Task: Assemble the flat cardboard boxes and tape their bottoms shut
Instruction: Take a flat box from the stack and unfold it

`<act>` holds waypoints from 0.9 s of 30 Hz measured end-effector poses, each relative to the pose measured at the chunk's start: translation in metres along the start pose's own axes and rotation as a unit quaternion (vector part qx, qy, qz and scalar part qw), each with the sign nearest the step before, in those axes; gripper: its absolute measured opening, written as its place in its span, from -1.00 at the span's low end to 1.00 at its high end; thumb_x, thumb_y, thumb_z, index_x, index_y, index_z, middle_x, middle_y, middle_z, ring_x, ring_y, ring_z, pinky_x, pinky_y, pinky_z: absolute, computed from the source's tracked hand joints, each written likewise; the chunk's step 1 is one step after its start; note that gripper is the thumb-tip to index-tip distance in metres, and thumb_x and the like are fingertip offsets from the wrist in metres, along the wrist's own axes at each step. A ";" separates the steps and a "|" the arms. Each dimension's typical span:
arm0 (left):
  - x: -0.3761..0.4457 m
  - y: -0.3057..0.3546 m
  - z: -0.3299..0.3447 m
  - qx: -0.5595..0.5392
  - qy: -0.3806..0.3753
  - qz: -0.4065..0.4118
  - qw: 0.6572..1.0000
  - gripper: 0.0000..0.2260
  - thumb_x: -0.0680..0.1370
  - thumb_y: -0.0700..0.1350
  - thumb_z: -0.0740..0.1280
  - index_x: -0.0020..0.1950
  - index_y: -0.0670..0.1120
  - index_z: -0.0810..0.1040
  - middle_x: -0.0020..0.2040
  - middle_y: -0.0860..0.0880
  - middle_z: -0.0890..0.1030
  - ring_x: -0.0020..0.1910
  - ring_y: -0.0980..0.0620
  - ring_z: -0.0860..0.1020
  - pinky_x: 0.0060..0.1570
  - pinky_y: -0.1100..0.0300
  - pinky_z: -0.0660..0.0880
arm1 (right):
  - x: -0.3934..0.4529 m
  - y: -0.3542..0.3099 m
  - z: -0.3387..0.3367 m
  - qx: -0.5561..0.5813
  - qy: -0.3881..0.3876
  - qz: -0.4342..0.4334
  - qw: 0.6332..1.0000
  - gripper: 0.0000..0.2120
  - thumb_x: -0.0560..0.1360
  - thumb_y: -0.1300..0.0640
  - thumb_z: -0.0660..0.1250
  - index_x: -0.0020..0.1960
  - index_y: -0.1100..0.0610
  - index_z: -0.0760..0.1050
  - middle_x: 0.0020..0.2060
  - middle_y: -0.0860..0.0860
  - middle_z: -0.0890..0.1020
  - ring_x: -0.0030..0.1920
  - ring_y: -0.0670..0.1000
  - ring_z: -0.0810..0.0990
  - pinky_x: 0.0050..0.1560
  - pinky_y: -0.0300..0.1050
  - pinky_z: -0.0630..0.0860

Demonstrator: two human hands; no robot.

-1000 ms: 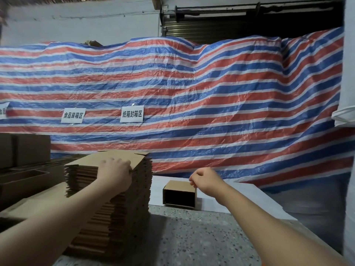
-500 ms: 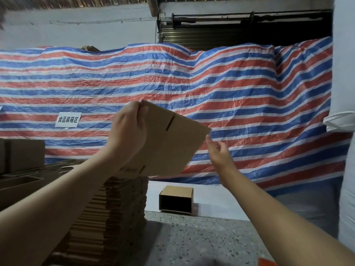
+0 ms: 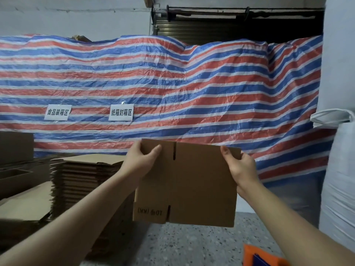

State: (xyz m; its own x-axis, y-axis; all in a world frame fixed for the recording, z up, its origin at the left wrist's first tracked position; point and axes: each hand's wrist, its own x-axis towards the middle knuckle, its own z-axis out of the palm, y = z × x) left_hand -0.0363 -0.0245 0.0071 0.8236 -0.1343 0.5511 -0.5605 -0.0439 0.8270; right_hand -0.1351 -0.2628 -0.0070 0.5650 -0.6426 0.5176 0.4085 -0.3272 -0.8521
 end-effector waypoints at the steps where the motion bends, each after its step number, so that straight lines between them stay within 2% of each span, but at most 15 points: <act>1: -0.006 -0.013 0.004 -0.011 -0.002 -0.025 1.000 -0.67 0.51 0.15 0.41 0.19 0.07 0.45 0.04 0.08 0.58 0.02 0.07 0.57 -0.13 0.19 0.51 | -0.007 0.011 -0.004 -0.005 0.001 0.015 1.000 -0.48 0.35 -0.34 0.36 0.08 0.04 0.55 -0.04 -0.02 0.69 -0.03 0.06 0.67 -0.02 0.04 0.65; 4: -0.031 -0.057 0.019 -0.033 0.005 -0.065 0.997 -0.75 0.51 0.10 0.44 0.11 0.08 0.50 0.00 0.06 0.61 -0.02 0.07 0.60 -0.16 0.21 0.53 | -0.031 0.050 -0.016 -0.002 -0.013 0.069 0.998 -0.62 0.45 -0.22 0.42 0.06 0.05 0.55 -0.03 0.05 0.71 0.01 0.13 0.68 0.14 0.20 0.62; 7: -0.057 -0.094 0.033 -0.039 0.009 -0.098 0.994 -0.82 0.50 0.06 0.45 0.01 0.07 0.53 -0.04 0.05 0.63 -0.05 0.09 0.62 -0.20 0.23 0.53 | -0.054 0.083 -0.026 -0.018 -0.038 0.111 0.993 -0.63 0.45 -0.20 0.41 0.09 0.05 0.57 -0.02 0.05 0.71 0.02 0.10 0.68 0.17 0.18 0.61; 10: -0.073 -0.118 0.041 -0.040 0.014 -0.124 0.991 -0.80 0.50 0.06 0.46 0.03 0.04 0.54 -0.03 0.01 0.65 -0.05 0.06 0.63 -0.10 0.12 0.60 | -0.065 0.102 -0.033 -0.025 -0.061 0.141 0.988 -0.51 0.37 -0.26 0.38 0.12 0.08 0.57 -0.04 0.04 0.73 0.01 0.09 0.69 0.14 0.12 0.62; 12: -0.076 -0.124 0.042 -0.041 0.025 -0.122 0.991 -0.80 0.49 0.07 0.46 0.01 0.02 0.54 -0.04 0.00 0.66 -0.05 0.05 0.63 -0.07 0.07 0.61 | -0.065 0.107 -0.035 -0.024 -0.069 0.144 0.987 -0.54 0.41 -0.24 0.39 0.12 0.07 0.57 -0.06 0.03 0.74 -0.02 0.07 0.71 0.08 0.08 0.65; 17: -0.073 -0.119 0.041 -0.086 0.034 -0.137 0.986 -0.71 0.48 0.06 0.48 0.09 0.04 0.46 -0.03 0.02 0.61 -0.08 0.08 0.62 -0.29 0.25 0.52 | -0.057 0.103 -0.037 -0.035 -0.087 0.114 0.989 -0.64 0.48 -0.20 0.40 0.10 0.06 0.59 -0.05 0.02 0.74 -0.01 0.07 0.71 0.12 0.10 0.64; 19: -0.072 -0.119 0.041 -0.083 0.032 -0.143 0.986 -0.76 0.49 0.05 0.47 0.03 0.08 0.45 -0.03 0.02 0.61 -0.09 0.09 0.62 -0.33 0.27 0.50 | -0.058 0.102 -0.038 -0.028 -0.094 0.117 0.988 -0.62 0.44 -0.22 0.42 0.08 0.05 0.60 -0.08 0.02 0.75 -0.05 0.06 0.73 0.05 0.04 0.67; 22: -0.076 -0.120 0.043 -0.083 0.016 -0.161 0.983 -0.77 0.50 0.06 0.45 0.04 0.07 0.44 -0.01 0.01 0.60 -0.07 0.05 0.62 -0.27 0.18 0.53 | -0.062 0.106 -0.043 0.006 -0.117 0.150 0.982 -0.50 0.34 -0.23 0.45 0.11 0.10 0.62 -0.07 0.05 0.76 -0.08 0.06 0.75 -0.06 -0.01 0.67; 25: -0.077 -0.117 0.047 -0.086 0.018 -0.187 0.978 -0.64 0.52 0.18 0.38 0.19 0.04 0.41 0.04 0.00 0.58 0.00 0.01 0.59 -0.06 0.04 0.57 | -0.062 0.106 -0.047 0.039 -0.138 0.183 0.973 -0.44 0.34 -0.27 0.44 0.16 0.11 0.64 -0.01 0.05 0.75 -0.02 0.07 0.75 0.03 0.05 0.63; 27: -0.075 -0.112 0.049 -0.092 0.033 -0.220 0.971 -0.56 0.51 0.28 0.31 0.21 0.01 0.38 0.05 -0.01 0.55 0.00 0.01 0.56 -0.02 0.01 0.53 | -0.062 0.104 -0.049 0.056 -0.166 0.199 0.964 -0.48 0.44 -0.36 0.29 0.13 -0.01 0.70 0.06 0.01 0.74 0.05 0.04 0.73 0.12 0.06 0.58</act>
State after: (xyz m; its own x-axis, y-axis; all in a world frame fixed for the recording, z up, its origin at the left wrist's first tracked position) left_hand -0.0401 -0.0584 -0.1323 0.9869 -0.0781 0.1411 -0.1334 0.0959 0.9864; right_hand -0.1624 -0.2910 -0.1315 0.8834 -0.4392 0.1636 0.1761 -0.0124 -0.9843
